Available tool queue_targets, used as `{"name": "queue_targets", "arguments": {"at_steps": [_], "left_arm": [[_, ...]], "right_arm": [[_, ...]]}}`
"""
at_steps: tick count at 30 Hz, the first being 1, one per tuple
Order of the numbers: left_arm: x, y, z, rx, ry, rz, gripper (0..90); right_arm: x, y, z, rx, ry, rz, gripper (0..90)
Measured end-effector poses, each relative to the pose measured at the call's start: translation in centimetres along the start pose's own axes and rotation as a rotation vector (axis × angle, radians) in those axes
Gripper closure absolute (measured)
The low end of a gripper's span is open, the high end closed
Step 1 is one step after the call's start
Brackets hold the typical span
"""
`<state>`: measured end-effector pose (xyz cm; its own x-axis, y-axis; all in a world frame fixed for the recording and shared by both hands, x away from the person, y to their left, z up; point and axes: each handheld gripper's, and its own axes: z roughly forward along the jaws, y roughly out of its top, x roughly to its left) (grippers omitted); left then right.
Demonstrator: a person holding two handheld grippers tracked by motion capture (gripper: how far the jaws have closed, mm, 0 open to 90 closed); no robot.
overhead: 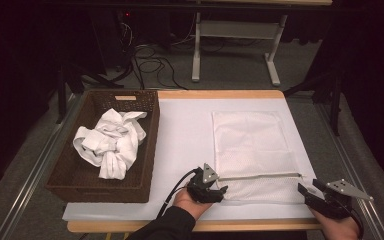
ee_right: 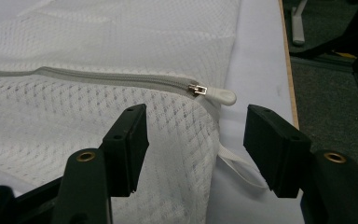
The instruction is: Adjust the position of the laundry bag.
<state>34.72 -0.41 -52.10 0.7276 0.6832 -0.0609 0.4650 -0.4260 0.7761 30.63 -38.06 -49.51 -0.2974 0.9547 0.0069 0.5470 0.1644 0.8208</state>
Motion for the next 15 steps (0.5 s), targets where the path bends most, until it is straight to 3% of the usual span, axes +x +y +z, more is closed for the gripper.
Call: {"name": "queue_targets", "arguments": {"at_steps": [2,5,11,15], "left_arm": [[-0.5,0.2,0.4,0.033,0.022,0.038,42.1],[-0.6,0.2,0.4,0.032,0.014,0.043,48.7],[-0.2,0.2,0.3,0.029,0.027,-0.006,64.2],[0.0,0.2,0.3,0.025,0.032,-0.008,74.5]], "right_arm": [[-0.2,0.0,0.3,0.01,-0.003,-0.005,45.5],[-0.5,0.1,0.5,0.015,0.003,0.016,46.5],[-0.8,0.2,1.6,0.066,0.01,0.038,49.2],[-0.9,0.3,2.1,0.091,0.009,0.038,51.3]]}}
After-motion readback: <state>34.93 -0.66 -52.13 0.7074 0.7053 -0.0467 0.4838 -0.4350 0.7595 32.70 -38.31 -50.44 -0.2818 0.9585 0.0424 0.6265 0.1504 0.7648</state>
